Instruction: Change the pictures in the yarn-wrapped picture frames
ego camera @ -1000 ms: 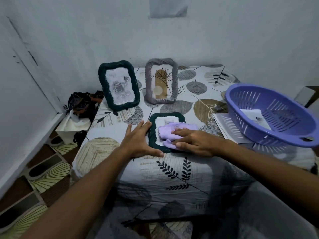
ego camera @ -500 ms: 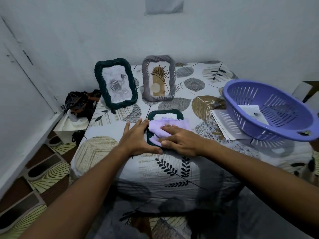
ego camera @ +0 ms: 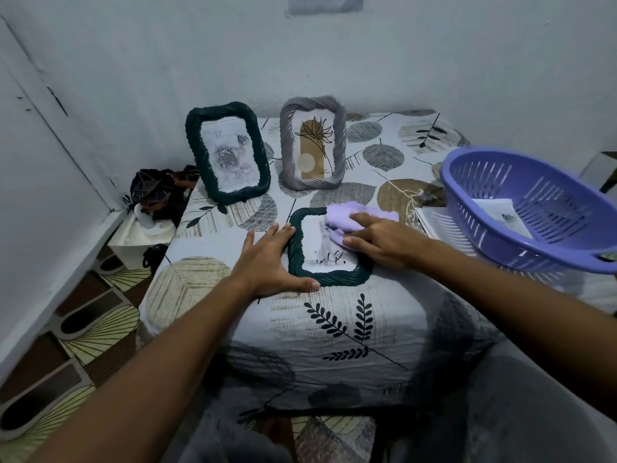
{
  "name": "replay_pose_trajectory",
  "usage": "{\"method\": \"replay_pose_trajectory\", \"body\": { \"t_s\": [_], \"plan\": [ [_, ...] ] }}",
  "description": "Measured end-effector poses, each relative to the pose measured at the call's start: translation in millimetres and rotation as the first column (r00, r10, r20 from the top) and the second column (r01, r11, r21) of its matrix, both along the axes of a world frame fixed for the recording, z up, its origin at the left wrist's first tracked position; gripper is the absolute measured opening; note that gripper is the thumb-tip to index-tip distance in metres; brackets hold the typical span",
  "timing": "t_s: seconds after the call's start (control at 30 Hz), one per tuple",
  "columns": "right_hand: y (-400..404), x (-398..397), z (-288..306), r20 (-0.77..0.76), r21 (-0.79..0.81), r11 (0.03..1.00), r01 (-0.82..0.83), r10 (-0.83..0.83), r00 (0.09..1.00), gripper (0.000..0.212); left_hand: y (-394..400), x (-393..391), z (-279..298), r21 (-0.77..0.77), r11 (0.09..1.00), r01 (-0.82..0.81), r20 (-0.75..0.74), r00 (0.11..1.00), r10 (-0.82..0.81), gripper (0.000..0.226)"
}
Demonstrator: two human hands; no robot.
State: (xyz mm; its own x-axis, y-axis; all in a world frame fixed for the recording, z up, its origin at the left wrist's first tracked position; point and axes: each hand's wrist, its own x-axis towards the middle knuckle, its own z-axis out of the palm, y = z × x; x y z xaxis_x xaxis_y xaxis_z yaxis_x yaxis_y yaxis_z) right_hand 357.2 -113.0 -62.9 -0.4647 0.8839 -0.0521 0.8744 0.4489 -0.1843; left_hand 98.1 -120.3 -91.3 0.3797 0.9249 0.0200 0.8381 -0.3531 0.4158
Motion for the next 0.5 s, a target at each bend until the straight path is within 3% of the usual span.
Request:
{"method": "replay_pose_trajectory", "body": {
  "t_s": [0.17,0.5],
  "plan": [
    [23.4,-10.3,-1.2,-0.046,0.006,0.992,0.124,-0.124,0.991,0.058,-0.4,0.6,0.8,-0.003,1.0,0.0,-0.016,1.0,0.0,0.138],
    [-35.7,-11.0,1.4,-0.048,-0.038,0.998,0.042,-0.044,0.998,0.057,1.8,1.0,-4.5,0.023,1.0,0.004,-0.03,1.0,-0.004,0.135]
  ]
}}
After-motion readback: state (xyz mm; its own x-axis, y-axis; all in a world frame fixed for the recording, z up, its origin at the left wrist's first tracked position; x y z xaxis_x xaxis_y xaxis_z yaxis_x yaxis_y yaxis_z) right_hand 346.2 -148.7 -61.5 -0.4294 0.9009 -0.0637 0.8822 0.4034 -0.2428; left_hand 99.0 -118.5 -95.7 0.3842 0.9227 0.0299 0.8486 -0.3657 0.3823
